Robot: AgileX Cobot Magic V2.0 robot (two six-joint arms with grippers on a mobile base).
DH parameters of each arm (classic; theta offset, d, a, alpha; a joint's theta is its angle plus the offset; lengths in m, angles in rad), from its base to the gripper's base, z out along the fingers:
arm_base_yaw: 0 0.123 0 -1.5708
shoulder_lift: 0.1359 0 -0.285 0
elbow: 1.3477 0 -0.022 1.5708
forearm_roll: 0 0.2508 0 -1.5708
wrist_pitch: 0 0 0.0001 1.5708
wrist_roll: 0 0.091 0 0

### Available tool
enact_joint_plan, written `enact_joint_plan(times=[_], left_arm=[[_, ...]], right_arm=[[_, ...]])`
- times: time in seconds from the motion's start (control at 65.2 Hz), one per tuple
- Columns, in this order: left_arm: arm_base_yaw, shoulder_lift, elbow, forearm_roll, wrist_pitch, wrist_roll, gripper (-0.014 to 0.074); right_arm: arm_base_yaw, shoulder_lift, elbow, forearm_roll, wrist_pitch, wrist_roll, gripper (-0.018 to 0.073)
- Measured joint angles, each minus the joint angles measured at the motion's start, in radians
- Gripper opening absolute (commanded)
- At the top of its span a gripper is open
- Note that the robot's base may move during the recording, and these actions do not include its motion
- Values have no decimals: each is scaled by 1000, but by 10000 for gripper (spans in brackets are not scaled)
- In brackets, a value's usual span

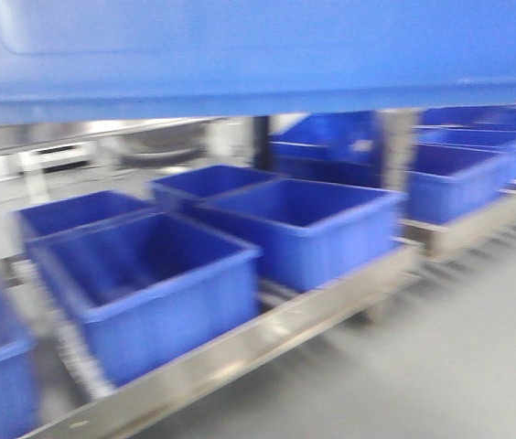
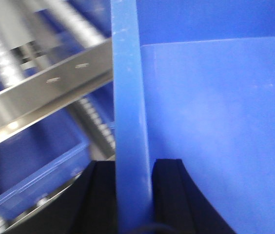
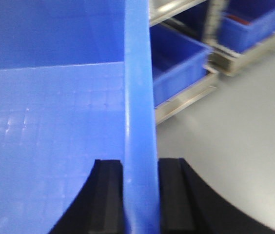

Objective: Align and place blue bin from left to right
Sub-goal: 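Drive the base to another shelf while holding the bin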

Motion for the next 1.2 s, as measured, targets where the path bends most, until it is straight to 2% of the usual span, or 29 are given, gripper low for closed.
enact_joint_plan(times=[1.197], left_arm=[[0, 0, 0, 0, 0, 0, -111]], right_arm=[[0, 0, 0, -2, -1, 0, -70]])
